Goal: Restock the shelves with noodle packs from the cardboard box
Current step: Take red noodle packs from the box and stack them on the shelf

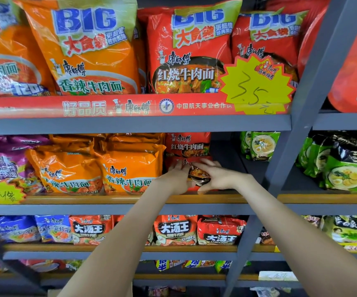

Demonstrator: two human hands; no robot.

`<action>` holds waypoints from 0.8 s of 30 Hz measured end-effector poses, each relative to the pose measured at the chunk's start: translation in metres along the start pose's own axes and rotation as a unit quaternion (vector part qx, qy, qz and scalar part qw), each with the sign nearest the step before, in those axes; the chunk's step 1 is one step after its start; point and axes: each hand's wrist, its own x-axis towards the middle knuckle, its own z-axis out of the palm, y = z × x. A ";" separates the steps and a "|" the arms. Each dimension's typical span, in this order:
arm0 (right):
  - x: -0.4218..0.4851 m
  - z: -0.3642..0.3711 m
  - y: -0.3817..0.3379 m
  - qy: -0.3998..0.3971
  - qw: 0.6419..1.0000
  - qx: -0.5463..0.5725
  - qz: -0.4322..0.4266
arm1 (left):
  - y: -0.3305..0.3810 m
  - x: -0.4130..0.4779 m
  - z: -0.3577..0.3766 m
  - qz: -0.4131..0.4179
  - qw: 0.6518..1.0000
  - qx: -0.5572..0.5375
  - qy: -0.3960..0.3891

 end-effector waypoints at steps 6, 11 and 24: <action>-0.003 0.006 -0.005 0.082 0.996 0.000 -0.043 | 0.008 0.003 0.005 -0.013 0.989 -0.108 0.101; -0.007 0.008 -0.004 0.166 0.980 -0.067 -0.083 | 0.004 0.000 0.009 0.025 0.960 -0.159 0.228; 0.012 0.005 0.003 0.236 0.950 -0.186 -0.091 | 0.009 0.016 0.011 -0.052 0.967 -0.195 0.157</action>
